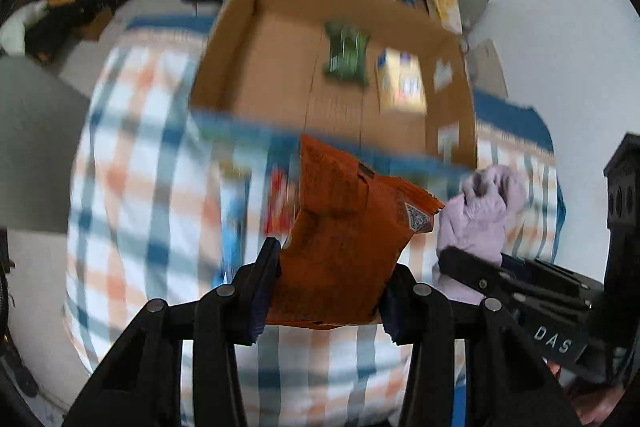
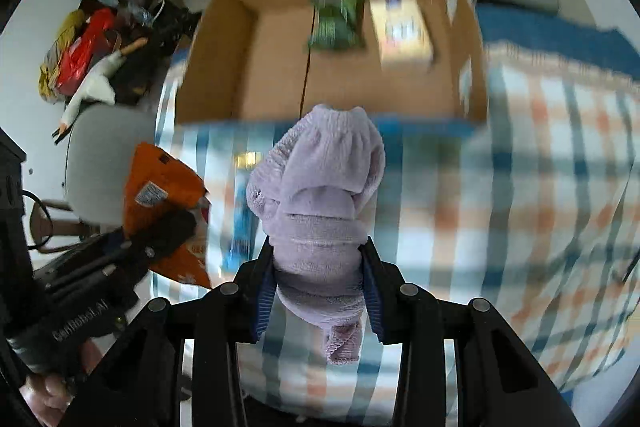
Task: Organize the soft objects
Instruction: 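Carry the sock and orange bag into the box and release both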
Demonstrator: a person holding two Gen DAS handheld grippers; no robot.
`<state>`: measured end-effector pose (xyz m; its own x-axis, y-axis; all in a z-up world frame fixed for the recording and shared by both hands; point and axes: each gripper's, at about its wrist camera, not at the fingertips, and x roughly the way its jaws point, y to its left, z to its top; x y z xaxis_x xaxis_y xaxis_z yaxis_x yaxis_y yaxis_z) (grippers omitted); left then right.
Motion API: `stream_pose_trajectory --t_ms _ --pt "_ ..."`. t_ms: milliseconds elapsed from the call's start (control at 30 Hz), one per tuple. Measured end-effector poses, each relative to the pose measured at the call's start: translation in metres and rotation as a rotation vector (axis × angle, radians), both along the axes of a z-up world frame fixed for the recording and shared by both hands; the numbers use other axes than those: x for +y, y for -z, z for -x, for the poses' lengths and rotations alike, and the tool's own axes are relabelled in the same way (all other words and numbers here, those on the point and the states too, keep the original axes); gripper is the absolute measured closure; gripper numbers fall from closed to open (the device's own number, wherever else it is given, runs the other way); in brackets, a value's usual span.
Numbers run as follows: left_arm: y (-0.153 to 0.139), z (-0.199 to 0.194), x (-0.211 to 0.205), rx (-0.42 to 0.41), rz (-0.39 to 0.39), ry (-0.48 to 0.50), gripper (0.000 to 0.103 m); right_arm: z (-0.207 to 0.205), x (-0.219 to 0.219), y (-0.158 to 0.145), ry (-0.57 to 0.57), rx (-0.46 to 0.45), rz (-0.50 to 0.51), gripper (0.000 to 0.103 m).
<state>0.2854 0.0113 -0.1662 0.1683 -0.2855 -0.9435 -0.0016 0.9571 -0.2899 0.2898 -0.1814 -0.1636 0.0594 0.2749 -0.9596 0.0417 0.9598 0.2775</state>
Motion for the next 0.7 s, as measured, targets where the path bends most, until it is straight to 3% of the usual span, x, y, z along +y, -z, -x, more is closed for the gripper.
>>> stream_pose_trajectory --t_ms 133,267,433,700 --pt "-0.009 -0.062 0.001 -0.024 -0.030 -0.020 0.062 -0.046 0.005 0.000 0.024 -0.004 0.014 0.062" --pt "0.000 -0.118 0.001 -0.020 -0.086 -0.024 0.062 -0.093 0.014 0.020 0.051 0.033 0.024 0.062" --pt "0.034 -0.174 0.000 0.029 -0.127 -0.023 0.062 -0.135 0.019 0.063 0.082 0.081 0.052 0.062" --pt "0.102 -0.235 -0.007 0.156 -0.134 -0.005 0.062 -0.162 0.028 0.133 0.093 0.200 0.082 0.062"
